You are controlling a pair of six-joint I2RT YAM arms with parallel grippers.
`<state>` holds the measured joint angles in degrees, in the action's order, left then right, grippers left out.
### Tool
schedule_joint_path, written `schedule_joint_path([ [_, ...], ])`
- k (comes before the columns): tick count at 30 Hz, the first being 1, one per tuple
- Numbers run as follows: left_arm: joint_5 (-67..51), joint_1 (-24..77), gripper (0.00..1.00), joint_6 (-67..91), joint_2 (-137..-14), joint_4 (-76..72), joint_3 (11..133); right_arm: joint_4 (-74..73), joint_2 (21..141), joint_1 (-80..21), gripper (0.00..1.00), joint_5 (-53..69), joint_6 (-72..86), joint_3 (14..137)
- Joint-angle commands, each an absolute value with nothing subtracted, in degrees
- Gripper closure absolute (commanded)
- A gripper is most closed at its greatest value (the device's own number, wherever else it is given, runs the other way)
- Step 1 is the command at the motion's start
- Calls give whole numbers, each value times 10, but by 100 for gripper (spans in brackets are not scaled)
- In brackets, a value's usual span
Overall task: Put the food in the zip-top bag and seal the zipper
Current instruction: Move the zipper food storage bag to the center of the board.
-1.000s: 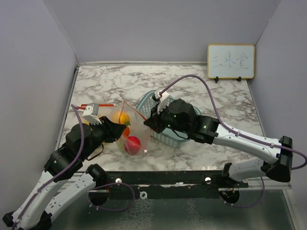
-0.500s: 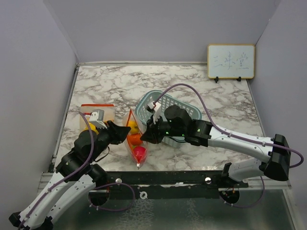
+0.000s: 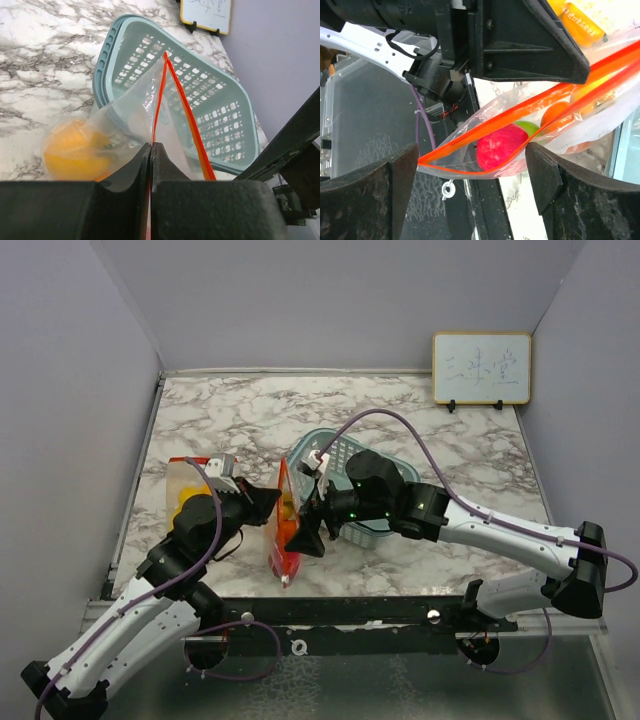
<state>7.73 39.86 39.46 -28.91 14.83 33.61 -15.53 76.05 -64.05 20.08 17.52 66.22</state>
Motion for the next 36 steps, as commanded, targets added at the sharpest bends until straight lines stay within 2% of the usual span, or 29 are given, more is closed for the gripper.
schedule_joint_path([
  [1,60,399,90,374,-299,77,348,-191,762,-642,8,229,144,693],
  [2,51,399,85,369,-301,73,353,-195,769,-642,1,224,146,694],
  [4,37,399,69,358,-304,75,366,-209,783,-641,0,197,151,696],
  [7,35,399,37,339,-298,107,390,-223,799,-641,0,149,172,694],
  [9,40,399,11,325,-284,146,413,-225,805,-641,0,137,184,692],
  [10,41,400,2,319,-274,161,419,-224,809,-641,0,133,192,692],
  [11,41,399,1,311,-263,178,432,-223,813,-641,0,130,200,695],
  [17,37,399,1,287,-190,262,468,-212,839,-642,0,92,250,719],
  [19,17,400,8,283,-161,277,472,-207,840,-641,9,58,274,720],
  [20,1,399,15,283,-147,282,473,-204,841,-641,17,37,282,722],
  [21,-18,399,32,286,-134,287,475,-200,843,-642,29,23,290,725],
  [22,-38,399,52,291,-125,292,478,-195,846,-641,44,7,295,730],
  [23,-59,399,64,299,-120,301,481,-188,850,-641,63,-7,299,738],
  [24,-81,400,67,308,-120,312,484,-182,856,-641,79,-22,302,747],
  [25,-101,400,66,317,-124,324,488,-176,864,-641,94,-37,305,755],
  [28,-136,399,56,337,-148,370,492,-160,888,-641,98,-84,314,779],
  [36,-138,399,54,349,-168,391,469,-102,930,-616,98,-157,354,810],
])
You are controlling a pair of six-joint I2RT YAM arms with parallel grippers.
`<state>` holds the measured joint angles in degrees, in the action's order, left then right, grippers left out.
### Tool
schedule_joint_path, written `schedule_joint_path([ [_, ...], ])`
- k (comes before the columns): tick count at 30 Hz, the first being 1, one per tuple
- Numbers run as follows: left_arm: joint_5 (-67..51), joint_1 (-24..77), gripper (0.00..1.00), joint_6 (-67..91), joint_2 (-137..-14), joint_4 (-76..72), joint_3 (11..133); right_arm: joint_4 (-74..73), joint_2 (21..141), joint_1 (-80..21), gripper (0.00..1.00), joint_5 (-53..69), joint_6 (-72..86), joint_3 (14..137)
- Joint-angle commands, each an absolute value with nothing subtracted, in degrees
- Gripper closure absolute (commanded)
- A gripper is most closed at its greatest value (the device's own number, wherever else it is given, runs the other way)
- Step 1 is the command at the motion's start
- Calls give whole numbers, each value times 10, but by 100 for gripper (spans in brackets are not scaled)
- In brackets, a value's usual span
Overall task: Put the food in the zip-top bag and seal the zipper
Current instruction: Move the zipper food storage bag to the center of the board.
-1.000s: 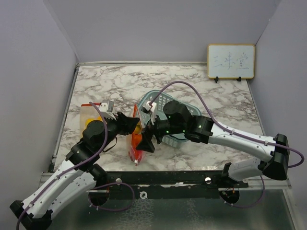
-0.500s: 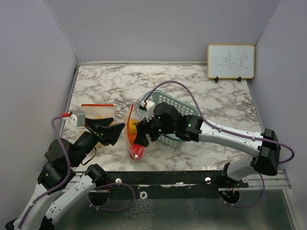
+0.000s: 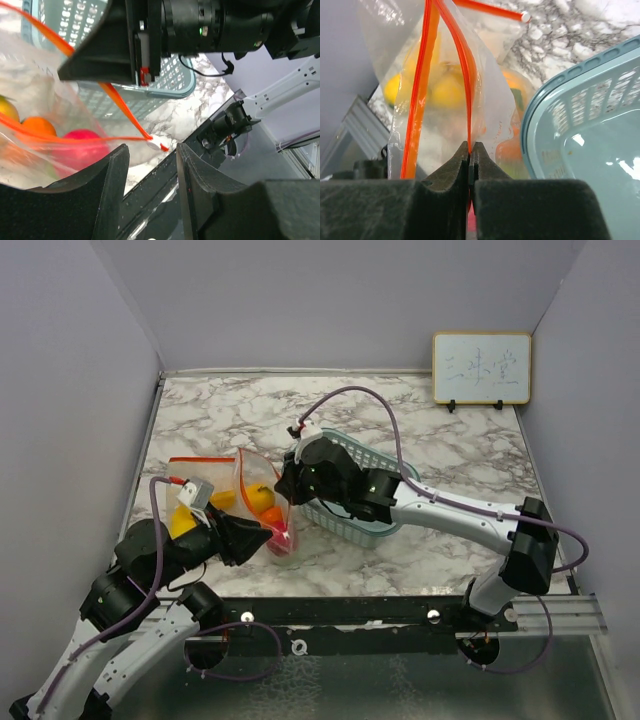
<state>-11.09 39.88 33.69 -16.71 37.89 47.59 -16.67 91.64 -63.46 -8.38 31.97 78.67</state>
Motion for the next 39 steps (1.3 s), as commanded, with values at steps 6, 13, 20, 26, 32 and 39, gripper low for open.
schedule_joint_path([
  [6,-131,399,46,360,-174,387,460,-59,941,-583,98,-168,389,809],
  [13,-109,399,23,361,-180,359,426,-41,933,-582,98,-143,389,810],
  [20,-42,399,1,374,-193,263,369,-27,935,-582,98,-113,393,795],
  [26,-17,399,1,374,-224,172,327,-24,938,-582,98,-102,392,798],
  [32,20,398,1,371,-241,131,318,-22,945,-582,98,-100,393,802],
  [39,57,399,18,373,-254,112,314,-22,949,-582,98,-95,395,802],
])
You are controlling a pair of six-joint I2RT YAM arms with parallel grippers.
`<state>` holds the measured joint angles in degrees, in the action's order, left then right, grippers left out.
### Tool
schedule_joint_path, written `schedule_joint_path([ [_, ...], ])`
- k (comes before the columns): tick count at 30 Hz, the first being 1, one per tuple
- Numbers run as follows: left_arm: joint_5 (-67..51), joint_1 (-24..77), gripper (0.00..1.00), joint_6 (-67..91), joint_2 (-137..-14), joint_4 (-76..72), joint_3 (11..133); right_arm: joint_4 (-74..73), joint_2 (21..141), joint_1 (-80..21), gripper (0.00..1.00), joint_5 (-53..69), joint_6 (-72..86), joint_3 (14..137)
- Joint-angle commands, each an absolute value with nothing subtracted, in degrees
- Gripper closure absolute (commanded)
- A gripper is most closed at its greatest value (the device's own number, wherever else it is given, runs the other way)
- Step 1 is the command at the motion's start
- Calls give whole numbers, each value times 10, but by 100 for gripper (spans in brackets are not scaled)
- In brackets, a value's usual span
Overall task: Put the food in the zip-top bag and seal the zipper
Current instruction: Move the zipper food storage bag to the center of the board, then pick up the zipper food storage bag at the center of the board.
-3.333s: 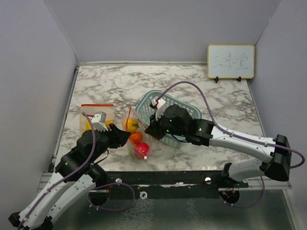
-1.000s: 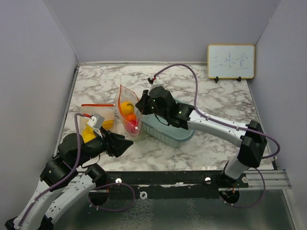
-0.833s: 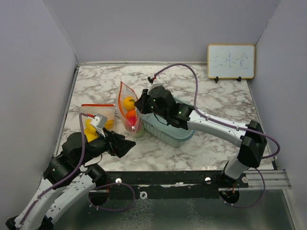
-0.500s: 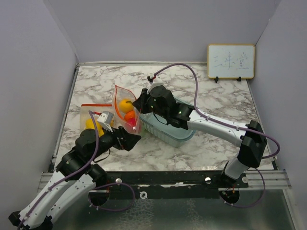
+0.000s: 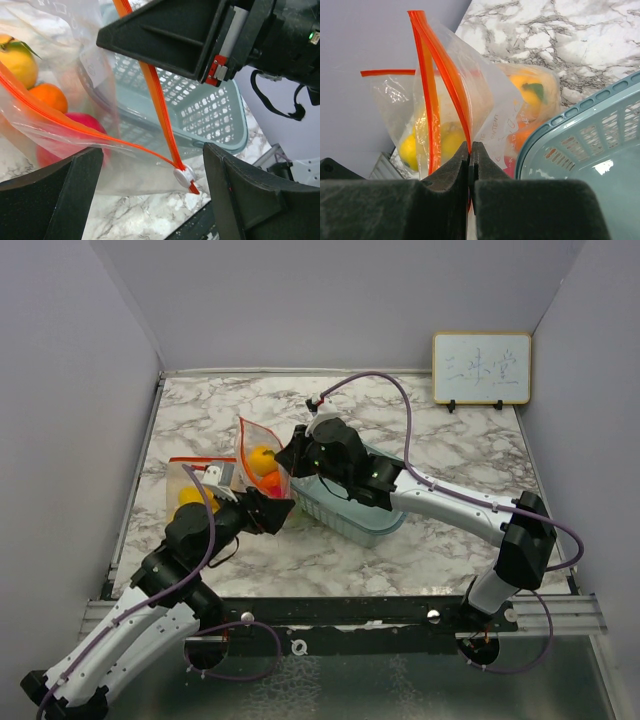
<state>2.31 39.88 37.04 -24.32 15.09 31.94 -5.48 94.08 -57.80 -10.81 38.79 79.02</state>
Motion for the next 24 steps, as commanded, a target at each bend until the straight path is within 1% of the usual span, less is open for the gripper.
schedule_joint_path([
  [1,53,399,25,373,-261,106,312,-24,950,-582,98,-95,394,804],
  [2,49,399,35,373,-267,97,309,-26,952,-582,98,-95,395,805],
  [3,46,399,49,375,-274,92,308,-28,952,-583,98,-96,395,806],
  [5,44,399,68,377,-288,85,308,-28,950,-582,98,-99,396,804],
  [6,46,399,74,378,-295,85,308,-28,949,-582,98,-100,396,801],
  [9,54,399,82,372,-311,92,313,-30,945,-583,98,-101,396,795],
  [10,56,399,89,365,-313,103,319,-33,942,-582,98,-101,396,794],
  [11,60,399,99,359,-315,120,330,-39,937,-583,98,-102,394,792],
  [12,63,399,100,351,-316,146,346,-44,930,-583,98,-105,392,787],
  [19,75,399,100,274,-299,356,511,-74,835,-583,98,-138,342,721],
  [22,68,398,100,239,-284,400,537,-70,784,-582,97,-104,293,690],
  [23,63,399,100,229,-279,403,535,-66,771,-582,91,-69,275,682],
  [24,62,400,100,228,-273,403,533,-64,759,-582,79,-38,250,676],
])
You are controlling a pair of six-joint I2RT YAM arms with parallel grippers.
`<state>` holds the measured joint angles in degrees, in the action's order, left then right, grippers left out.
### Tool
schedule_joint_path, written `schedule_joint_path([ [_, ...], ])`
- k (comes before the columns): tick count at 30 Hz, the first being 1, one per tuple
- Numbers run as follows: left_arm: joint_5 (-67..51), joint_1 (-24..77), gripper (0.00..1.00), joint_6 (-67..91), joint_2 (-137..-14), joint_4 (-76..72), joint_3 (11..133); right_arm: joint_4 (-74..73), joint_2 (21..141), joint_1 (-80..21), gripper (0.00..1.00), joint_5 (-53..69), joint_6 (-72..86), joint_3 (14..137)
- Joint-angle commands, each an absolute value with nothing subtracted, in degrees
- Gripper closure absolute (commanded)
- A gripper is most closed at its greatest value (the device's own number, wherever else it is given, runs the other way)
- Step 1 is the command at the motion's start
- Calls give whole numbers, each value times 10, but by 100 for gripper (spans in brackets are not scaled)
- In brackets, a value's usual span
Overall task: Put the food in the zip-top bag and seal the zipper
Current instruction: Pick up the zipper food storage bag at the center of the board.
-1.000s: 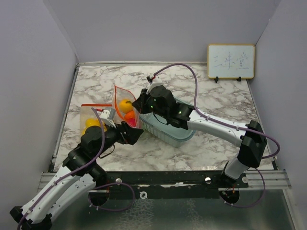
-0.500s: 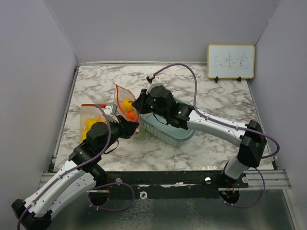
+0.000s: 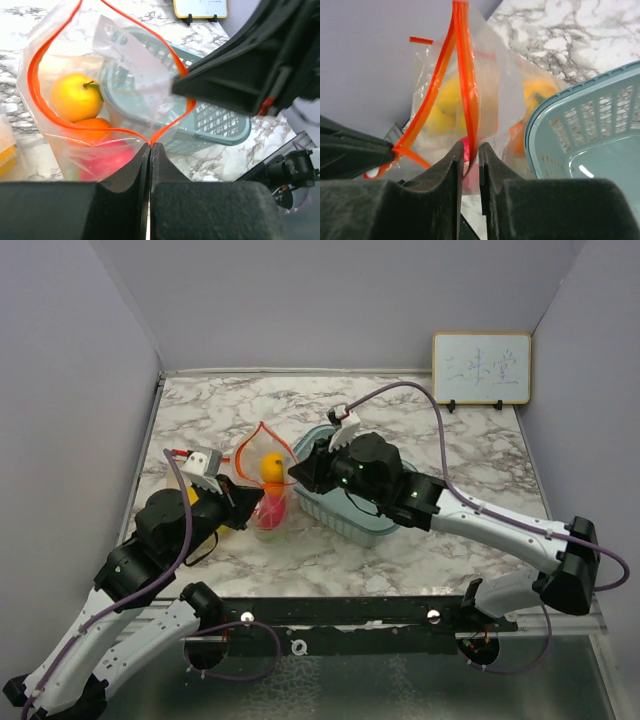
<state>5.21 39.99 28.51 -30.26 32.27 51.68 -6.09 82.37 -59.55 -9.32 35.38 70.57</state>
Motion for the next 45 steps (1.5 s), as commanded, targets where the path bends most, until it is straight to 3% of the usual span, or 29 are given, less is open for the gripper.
schedule_joint_path([
  [1,54,400,100,224,-266,395,529,-63,750,-583,69,-2,227,672],
  [3,23,400,100,214,-257,372,517,-53,735,-582,63,81,172,661],
  [4,18,400,100,214,-257,365,511,-47,727,-583,55,111,148,654],
  [9,-39,400,100,217,-287,356,503,-46,695,-583,1,159,28,644],
  [15,-100,400,100,214,-307,379,512,-30,716,-583,0,200,-81,653],
  [19,-135,400,100,205,-283,394,517,-44,758,-582,0,96,-47,707],
  [21,-162,400,100,203,-270,397,514,-61,782,-583,5,72,-44,735],
  [24,-187,400,100,203,-263,410,513,-102,808,-583,12,174,-131,761],
  [33,-181,400,100,193,-264,476,558,-242,743,-583,12,417,-359,787],
  [45,-189,399,100,179,-293,486,606,-273,821,-583,17,575,-360,818],
])
